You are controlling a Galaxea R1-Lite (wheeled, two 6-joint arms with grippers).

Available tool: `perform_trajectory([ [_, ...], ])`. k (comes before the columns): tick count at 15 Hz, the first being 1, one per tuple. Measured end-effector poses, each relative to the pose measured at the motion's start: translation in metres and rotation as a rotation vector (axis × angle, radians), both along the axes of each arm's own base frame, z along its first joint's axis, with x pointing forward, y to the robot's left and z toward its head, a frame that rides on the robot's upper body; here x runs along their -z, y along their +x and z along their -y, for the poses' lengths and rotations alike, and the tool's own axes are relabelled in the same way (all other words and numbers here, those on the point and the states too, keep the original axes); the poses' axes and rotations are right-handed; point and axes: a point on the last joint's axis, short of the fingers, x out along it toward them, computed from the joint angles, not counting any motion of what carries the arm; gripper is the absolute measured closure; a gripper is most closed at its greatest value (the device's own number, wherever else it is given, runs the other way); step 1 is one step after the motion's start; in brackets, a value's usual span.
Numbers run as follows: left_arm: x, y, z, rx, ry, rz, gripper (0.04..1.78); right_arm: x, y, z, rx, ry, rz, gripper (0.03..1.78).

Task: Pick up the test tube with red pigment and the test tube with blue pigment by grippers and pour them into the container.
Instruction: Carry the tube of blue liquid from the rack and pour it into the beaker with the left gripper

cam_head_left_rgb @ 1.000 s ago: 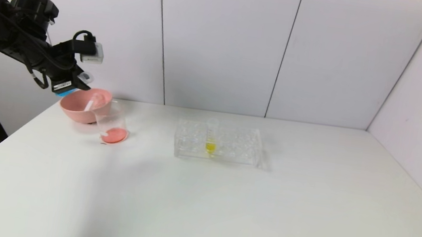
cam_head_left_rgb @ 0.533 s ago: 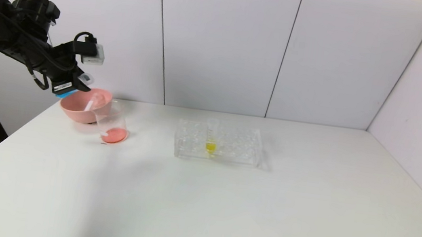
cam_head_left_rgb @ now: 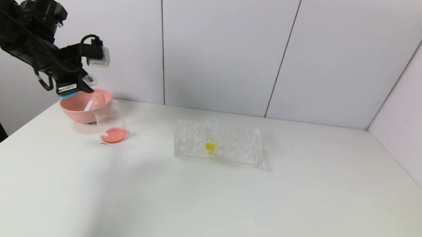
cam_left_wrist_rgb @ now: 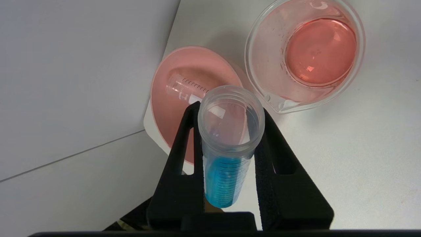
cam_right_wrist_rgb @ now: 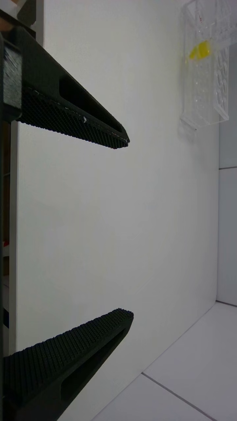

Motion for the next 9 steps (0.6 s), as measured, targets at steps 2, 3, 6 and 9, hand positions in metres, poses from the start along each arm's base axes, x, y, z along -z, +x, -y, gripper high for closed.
perform_trajectory([
  [2, 0.001, 0.001, 0.003, -0.004, 0.013, -0.004, 1.37, 0.0, 0.0, 0.0, 0.0, 0.0, 0.0, 0.04],
  [3, 0.002, 0.001, 0.005, -0.003, 0.016, -0.006, 1.37, 0.0, 0.0, 0.0, 0.0, 0.0, 0.0, 0.04],
  [6, 0.003, 0.003, 0.009, -0.012, 0.034, -0.01, 1.37, 0.0, 0.0, 0.0, 0.0, 0.0, 0.0, 0.04],
  [9, 0.005, 0.004, 0.013, -0.02, 0.057, -0.015, 1.37, 0.0, 0.0, 0.0, 0.0, 0.0, 0.0, 0.04],
])
